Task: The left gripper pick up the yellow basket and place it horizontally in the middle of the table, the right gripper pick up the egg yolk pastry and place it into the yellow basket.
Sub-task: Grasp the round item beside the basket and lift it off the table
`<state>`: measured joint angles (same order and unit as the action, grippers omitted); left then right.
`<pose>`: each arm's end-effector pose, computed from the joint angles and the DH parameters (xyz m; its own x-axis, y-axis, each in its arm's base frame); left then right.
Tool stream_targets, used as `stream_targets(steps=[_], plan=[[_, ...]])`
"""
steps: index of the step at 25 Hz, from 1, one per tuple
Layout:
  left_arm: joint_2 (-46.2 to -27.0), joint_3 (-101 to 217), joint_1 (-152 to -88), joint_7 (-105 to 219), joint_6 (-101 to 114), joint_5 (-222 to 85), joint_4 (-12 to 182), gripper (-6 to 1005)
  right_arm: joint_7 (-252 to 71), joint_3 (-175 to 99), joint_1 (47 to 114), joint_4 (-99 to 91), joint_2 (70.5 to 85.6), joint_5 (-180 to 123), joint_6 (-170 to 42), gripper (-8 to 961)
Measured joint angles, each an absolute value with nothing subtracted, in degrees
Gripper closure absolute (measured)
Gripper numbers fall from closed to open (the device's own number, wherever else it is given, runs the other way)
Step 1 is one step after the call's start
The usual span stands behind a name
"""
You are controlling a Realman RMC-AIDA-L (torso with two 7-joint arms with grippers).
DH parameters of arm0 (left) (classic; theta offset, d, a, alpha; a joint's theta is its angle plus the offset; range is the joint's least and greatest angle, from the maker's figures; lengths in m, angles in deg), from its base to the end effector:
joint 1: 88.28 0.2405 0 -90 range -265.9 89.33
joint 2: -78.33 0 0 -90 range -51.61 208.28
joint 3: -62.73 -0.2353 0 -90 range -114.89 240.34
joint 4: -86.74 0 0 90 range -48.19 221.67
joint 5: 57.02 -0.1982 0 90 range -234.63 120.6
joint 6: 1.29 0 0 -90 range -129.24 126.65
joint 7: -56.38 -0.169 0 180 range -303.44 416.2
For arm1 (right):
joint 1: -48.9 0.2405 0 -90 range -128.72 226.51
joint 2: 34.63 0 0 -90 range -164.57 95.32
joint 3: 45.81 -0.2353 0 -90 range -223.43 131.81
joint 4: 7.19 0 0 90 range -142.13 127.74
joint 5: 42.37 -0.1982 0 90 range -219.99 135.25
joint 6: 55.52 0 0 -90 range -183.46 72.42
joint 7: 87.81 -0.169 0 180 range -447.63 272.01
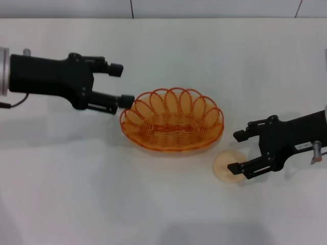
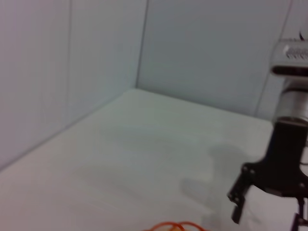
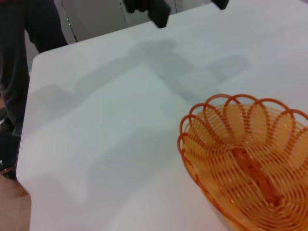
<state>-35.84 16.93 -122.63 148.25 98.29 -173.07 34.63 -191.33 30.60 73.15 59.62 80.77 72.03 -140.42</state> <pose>-0.1892 0.3332 0.0366 0.8967 0.2615 0.3570 0.3102 -0.9468 -0.0854 0.1907 0.3052 -0.0227 0.9577 -0.2707 -0.0973 -0.2797 -0.9554 -0.0946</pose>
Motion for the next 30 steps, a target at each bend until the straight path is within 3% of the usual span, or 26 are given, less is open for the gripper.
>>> stream_targets(steps=[19,30], plan=[[-36.72,16.9,-122.1,148.1,99.0,-173.9,34.7,131,-191.5,34.4,72.8,58.1,80.77,73.6,-135.3,193],[-36.71,17.1,-122.3,148.1,98.8,-173.7,34.6,132,-191.5,34.7,73.1,57.1,80.77,74.8,-135.0,608]])
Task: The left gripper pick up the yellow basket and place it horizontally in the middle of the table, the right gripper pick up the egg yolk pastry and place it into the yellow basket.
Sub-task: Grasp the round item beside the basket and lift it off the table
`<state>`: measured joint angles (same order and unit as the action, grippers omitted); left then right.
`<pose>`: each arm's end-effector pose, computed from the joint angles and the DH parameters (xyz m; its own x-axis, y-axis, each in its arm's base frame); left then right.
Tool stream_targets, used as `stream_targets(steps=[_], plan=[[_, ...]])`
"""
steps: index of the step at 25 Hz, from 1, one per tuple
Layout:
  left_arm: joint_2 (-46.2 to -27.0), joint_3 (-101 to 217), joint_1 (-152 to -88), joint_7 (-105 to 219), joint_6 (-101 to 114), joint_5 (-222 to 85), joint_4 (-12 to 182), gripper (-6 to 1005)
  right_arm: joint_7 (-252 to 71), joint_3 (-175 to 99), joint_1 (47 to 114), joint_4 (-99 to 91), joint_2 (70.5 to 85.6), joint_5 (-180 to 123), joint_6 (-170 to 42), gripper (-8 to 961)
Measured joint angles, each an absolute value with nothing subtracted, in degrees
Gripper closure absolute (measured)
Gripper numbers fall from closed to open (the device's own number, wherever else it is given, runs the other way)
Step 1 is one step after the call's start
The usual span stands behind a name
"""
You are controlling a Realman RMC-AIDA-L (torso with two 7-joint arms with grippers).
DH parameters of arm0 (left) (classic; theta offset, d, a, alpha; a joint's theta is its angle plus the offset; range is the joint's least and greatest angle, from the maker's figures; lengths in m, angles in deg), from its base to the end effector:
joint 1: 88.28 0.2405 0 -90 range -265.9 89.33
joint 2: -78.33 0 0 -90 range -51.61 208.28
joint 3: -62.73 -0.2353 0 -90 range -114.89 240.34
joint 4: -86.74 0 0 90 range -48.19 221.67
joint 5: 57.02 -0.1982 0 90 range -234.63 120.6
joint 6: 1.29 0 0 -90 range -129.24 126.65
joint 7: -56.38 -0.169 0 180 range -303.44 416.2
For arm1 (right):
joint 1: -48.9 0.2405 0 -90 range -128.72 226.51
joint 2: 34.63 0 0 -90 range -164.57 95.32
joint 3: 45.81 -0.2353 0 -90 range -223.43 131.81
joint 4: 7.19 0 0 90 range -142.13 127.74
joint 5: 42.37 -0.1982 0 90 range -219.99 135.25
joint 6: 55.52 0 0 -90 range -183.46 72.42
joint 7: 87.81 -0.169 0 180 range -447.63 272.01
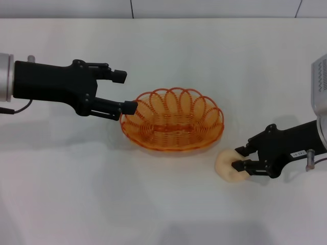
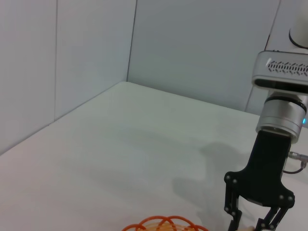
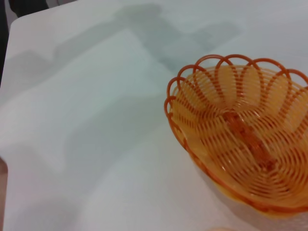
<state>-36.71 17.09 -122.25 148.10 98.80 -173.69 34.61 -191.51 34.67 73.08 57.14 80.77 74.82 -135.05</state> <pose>-0.1900 0.3286 0.0311 0.8935 0.2718 0.3575 0.3150 -0.9467 -0.0676 0.2061 0.3068 -0.0381 0.9585 -0.2840 -0.0256 -0.2849 -0.9499 -0.1288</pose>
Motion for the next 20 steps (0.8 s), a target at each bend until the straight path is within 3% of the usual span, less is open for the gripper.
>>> stream_targets(steps=[20], plan=[[-36.71,17.4,-121.4,147.6,98.8,-173.5,34.6,138,-194.2,31.8,72.8,62.0,80.58,74.6,-138.3,825]])
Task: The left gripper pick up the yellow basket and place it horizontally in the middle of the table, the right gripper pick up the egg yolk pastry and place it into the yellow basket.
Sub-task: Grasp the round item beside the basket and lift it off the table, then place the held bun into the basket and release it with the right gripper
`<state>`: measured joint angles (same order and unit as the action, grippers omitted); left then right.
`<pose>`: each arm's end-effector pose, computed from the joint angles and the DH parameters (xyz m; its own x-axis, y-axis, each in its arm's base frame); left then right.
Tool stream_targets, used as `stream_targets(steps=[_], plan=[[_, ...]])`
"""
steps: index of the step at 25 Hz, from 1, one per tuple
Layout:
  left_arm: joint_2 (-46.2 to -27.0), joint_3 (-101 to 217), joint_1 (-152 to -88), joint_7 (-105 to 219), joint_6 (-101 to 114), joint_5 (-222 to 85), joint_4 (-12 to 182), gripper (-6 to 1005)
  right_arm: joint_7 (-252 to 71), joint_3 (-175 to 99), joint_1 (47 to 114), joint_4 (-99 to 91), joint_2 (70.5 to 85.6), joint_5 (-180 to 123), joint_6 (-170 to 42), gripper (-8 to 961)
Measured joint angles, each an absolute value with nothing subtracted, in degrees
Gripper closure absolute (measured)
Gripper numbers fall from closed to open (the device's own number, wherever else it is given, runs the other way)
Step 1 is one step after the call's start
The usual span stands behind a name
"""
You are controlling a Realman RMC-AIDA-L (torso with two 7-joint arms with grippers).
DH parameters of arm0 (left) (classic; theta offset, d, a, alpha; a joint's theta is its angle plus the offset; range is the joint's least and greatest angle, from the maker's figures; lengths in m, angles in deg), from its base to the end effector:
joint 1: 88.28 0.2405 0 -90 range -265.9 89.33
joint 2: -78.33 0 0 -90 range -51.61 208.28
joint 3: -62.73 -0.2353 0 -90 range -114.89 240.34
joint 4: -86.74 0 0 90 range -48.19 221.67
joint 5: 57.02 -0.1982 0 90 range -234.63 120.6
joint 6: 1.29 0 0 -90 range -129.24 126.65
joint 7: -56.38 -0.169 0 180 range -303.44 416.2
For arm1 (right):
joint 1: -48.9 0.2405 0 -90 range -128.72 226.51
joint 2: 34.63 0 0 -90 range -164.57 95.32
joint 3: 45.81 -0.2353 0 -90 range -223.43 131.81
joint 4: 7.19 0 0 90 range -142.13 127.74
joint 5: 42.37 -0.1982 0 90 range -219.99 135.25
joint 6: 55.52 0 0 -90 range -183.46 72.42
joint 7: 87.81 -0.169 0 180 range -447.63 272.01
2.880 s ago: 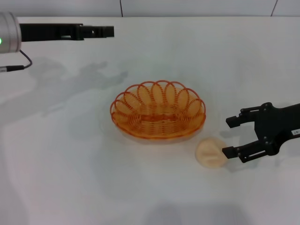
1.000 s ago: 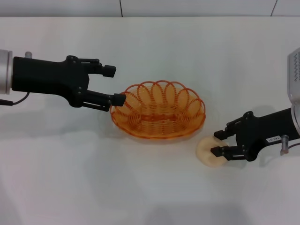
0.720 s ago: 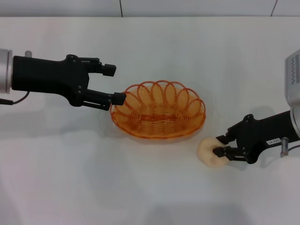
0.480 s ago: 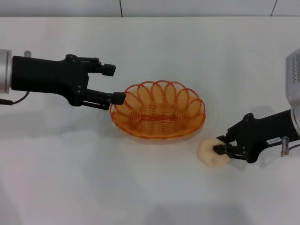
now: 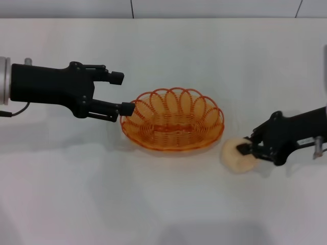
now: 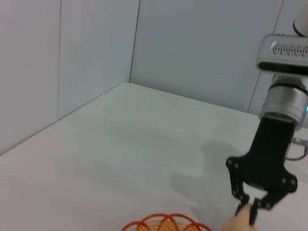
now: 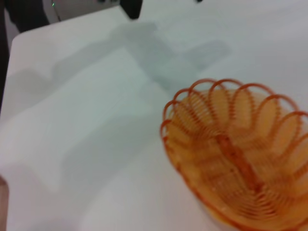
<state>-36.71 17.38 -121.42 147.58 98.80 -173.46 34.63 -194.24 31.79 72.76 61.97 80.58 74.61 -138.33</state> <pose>-0.1944 0.3263 0.0321 0.8898 0.2755 0.3639 0.3223 -0.9438 -0.0735 0.1928 0.3104 -0.0207 0.9576 -0.2822 -0.0586 -0.2878 -0.9468 -0.1442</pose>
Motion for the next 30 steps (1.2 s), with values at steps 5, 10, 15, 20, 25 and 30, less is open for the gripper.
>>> stream_targets(steps=[5,10,15,20,25,30], plan=[[-36.71,17.5,-120.9,147.5,98.8,-173.1,34.6,138,-196.5,26.6,72.7,65.2,80.58,74.8,-142.3,887],[-36.59,17.5,-120.6,147.7,98.8,-172.6,34.5,138,-198.1,26.9,73.4,68.4,80.7,74.6,-142.7,904],[-36.63,17.5,-120.5,147.6,98.8,-172.5,34.5,138,-199.0,30.9,76.9,66.4,80.95,74.4,-138.0,904],[-36.68,17.3,-120.5,147.8,99.0,-172.7,34.5,138,-200.1,37.1,80.4,63.8,81.19,74.3,-132.0,905],[-36.45,17.3,-120.2,148.0,99.2,-173.1,34.5,138,-201.1,40.7,82.2,62.0,81.25,74.1,-128.1,911],[-36.3,17.4,-119.5,148.0,99.2,-173.1,34.5,138,-201.7,42.1,83.8,60.7,81.45,73.5,-126.0,911]])
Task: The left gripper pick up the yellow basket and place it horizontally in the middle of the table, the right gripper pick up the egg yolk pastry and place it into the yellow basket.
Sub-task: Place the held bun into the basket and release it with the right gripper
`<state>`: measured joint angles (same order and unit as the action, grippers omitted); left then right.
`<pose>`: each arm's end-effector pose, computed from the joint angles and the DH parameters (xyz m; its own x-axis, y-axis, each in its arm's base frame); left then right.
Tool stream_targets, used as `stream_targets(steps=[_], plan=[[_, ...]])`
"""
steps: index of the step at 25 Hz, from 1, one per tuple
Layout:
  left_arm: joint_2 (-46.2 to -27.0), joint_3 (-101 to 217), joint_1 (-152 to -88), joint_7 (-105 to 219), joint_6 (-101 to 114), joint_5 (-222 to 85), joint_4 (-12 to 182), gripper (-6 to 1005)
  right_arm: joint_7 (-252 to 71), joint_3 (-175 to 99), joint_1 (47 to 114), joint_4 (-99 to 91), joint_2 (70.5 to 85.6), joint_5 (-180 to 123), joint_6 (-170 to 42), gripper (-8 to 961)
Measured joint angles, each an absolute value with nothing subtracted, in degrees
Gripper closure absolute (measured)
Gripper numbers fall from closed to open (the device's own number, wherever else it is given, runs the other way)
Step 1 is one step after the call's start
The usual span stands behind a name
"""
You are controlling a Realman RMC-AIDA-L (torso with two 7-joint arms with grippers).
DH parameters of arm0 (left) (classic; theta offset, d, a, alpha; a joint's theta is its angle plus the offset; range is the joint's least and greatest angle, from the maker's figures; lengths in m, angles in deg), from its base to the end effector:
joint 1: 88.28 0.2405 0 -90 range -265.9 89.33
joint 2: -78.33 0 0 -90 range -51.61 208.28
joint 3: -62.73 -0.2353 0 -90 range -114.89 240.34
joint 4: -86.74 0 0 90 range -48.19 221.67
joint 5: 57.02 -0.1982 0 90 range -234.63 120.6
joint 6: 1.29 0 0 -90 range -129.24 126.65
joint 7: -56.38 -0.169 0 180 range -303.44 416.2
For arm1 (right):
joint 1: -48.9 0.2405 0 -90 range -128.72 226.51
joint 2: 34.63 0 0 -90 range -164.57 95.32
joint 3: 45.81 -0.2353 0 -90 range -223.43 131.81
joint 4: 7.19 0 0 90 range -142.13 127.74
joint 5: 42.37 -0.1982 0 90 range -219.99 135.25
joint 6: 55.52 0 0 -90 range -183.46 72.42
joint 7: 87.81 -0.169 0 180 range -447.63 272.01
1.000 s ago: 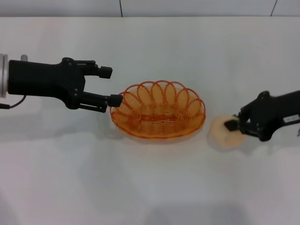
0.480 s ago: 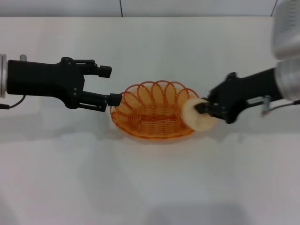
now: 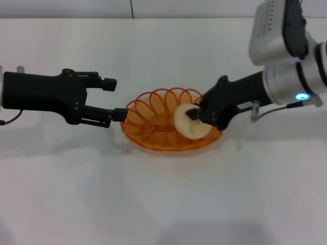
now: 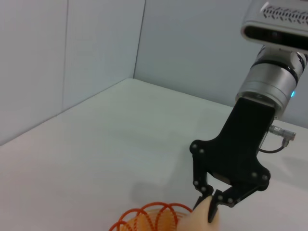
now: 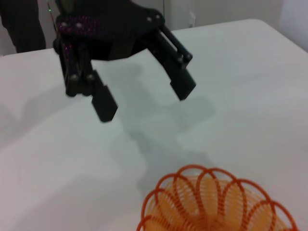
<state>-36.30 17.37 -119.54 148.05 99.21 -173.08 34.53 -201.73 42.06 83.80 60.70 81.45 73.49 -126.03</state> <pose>-0.2047 0.3198 0.0350 0.8787 0.3071 0.3655 0.3553 -0.9320 -0.0710 0.1195 0.3454 -0.0550 0.9844 -0.1616 -0.0701 -0.1723 -0.9662 -0.1918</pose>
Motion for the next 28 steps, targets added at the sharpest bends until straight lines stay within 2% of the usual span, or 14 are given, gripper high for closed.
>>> stream_targets(steps=[15,20,27,28], plan=[[-36.5,17.4,-119.5,148.1,98.9,-173.2,34.5,138,-203.0,45.3,86.0,58.9,81.45,71.5,-120.4,914],[-36.53,17.4,-119.6,148.1,98.8,-173.3,34.5,138,-202.9,45.6,85.8,59.2,81.4,71.4,-119.5,855],[-36.33,17.4,-119.3,148.0,98.8,-173.0,34.5,138,-202.9,45.4,84.4,61.6,81.02,71.5,-119.8,643],[-36.31,17.4,-119.3,148.0,98.8,-173.0,34.5,138,-202.8,45.2,83.4,62.5,80.9,71.6,-119.9,585]])
